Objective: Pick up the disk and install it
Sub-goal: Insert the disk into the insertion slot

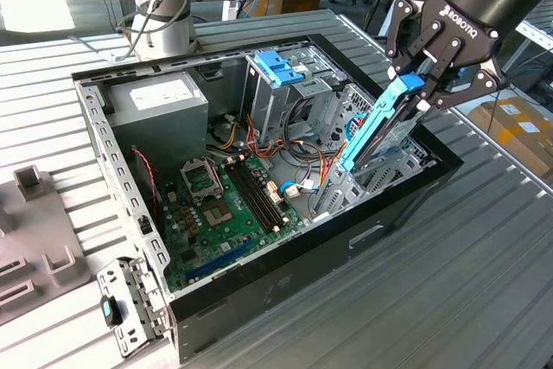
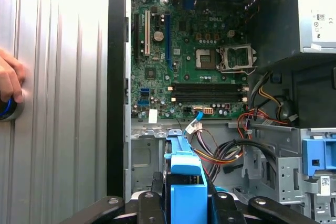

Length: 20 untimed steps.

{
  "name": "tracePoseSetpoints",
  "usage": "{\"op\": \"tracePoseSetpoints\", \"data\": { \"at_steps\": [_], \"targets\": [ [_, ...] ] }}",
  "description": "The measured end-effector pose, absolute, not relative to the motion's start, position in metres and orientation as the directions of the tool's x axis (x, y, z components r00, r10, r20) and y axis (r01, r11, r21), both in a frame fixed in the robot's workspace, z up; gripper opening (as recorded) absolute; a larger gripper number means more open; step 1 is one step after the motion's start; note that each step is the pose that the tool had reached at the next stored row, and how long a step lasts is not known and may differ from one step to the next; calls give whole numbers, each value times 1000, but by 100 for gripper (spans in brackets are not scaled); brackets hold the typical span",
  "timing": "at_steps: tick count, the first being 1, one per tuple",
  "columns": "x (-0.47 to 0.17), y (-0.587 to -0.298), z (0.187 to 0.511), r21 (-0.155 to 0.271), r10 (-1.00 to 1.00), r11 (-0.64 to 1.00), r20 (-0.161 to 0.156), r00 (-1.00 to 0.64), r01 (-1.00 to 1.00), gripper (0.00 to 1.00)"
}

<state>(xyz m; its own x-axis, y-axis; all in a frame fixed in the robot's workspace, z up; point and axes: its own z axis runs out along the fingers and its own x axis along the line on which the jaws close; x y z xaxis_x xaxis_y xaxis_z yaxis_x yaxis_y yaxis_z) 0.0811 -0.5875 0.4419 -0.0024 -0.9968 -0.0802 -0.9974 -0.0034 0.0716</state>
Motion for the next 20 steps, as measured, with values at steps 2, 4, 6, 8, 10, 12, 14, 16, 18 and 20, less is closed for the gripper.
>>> {"op": "tracePoseSetpoints", "data": {
  "at_steps": [2, 4, 6, 8, 10, 12, 14, 16, 18, 20],
  "targets": [
    [81, -588, 441, 72, -997, -3, -80, -2, -997, 37],
    [81, -588, 440, 72, -997, -3, -80, -2, -997, 37],
    [81, -588, 440, 72, -997, -3, -80, -2, -997, 37],
    [81, -588, 439, 72, -997, -3, -80, -2, -997, 37],
    [81, -588, 439, 72, -997, -3, -80, -2, -997, 37],
    [81, -588, 438, 72, -997, -3, -80, -2, -997, 37],
    [81, -588, 437, 72, -997, -3, -80, -2, -997, 37],
    [81, -588, 437, 72, -997, -3, -80, -2, -997, 37],
    [81, -588, 436, 72, -997, -3, -80, -2, -997, 37],
    [81, -588, 436, 72, -997, -3, -80, -2, -997, 37]
  ]
}}
